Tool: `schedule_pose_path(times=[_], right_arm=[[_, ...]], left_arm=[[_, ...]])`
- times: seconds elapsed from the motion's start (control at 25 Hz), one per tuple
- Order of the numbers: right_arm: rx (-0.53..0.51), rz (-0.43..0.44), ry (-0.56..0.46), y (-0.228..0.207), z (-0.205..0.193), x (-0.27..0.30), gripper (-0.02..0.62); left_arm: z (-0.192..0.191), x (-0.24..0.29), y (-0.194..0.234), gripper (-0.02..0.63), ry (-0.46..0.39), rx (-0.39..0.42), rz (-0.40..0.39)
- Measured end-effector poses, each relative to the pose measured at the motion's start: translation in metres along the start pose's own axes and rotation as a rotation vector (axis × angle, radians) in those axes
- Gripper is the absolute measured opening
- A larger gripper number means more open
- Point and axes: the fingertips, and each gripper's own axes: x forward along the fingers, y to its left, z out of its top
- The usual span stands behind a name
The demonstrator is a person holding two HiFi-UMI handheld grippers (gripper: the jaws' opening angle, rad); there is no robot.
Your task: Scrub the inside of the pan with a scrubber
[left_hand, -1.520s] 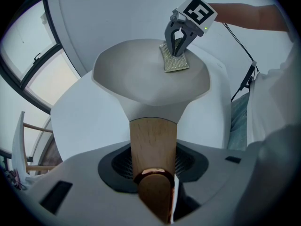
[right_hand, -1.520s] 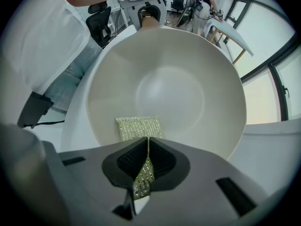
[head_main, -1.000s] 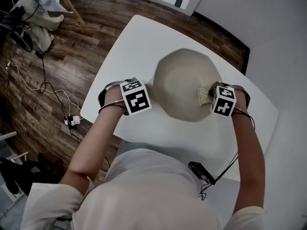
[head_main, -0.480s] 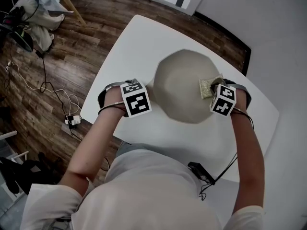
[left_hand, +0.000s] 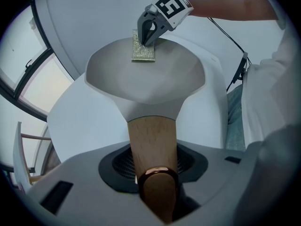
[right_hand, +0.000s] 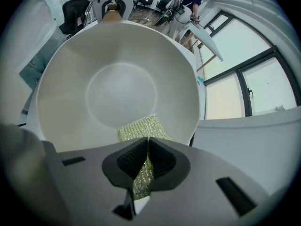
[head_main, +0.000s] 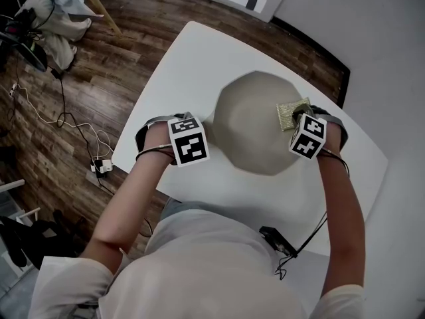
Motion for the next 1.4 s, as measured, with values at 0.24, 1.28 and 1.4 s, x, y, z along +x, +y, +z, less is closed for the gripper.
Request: schedule_pose_path(times=[0.24, 1.28, 1.4], right_arm=[[0.03, -0.012, -0.006, -0.011, 0.007, 0.004, 0.023], [0.202, -0.065, -0.089, -0.056, 0.046, 0.014, 0.023], [0.23, -0.068, -0.109, -0.06, 0.051, 0.014, 0.023]], left_arm=[[0.0, -0.001, 0.0, 0.178, -0.001, 0.011, -0.008], [-0.002, 0.003, 0.001, 0.175, 0.035, 0.063, -0.017], [-0.004, 0.003, 0.002, 0.173, 0.037, 0.07, -0.01]])
